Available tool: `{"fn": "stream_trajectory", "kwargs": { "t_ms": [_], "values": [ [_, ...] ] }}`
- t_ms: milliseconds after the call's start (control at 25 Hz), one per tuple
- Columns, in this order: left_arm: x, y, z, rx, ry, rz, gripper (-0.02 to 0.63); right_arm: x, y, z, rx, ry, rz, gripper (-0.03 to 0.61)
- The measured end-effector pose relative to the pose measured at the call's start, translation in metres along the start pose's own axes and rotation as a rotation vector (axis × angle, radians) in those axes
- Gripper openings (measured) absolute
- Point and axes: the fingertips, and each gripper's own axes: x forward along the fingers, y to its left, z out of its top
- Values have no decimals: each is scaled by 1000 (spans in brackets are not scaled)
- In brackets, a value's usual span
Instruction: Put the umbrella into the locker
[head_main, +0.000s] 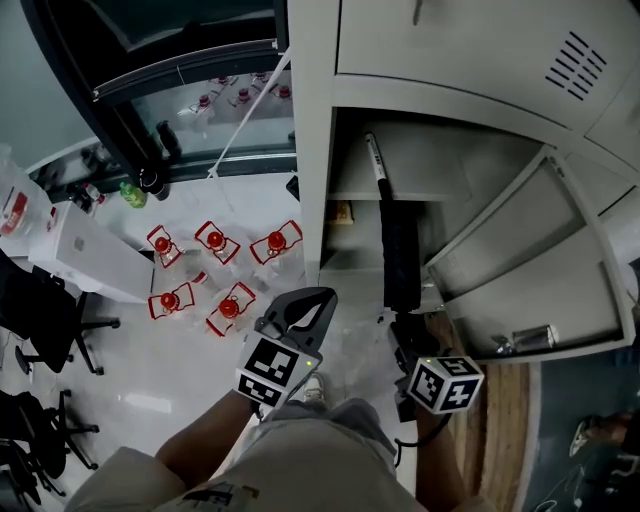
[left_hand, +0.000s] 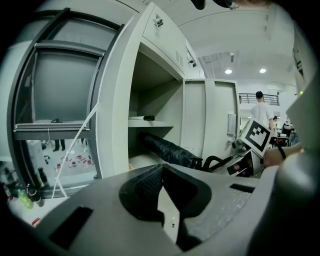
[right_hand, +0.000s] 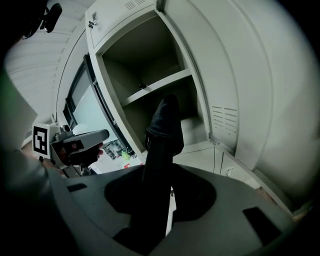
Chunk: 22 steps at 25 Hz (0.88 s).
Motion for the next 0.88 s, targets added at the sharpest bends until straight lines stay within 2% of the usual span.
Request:
{"fn": "stream_trajectory", "kwargs": {
  "t_ms": [360,880],
  "values": [
    [21,-3,6,-7,5,-4,8,15,-6,26,10,-2,21,135],
    [65,3,15,-35,-6,41,8,48,-23,68,-2,-11,44,135]
  ]
}}
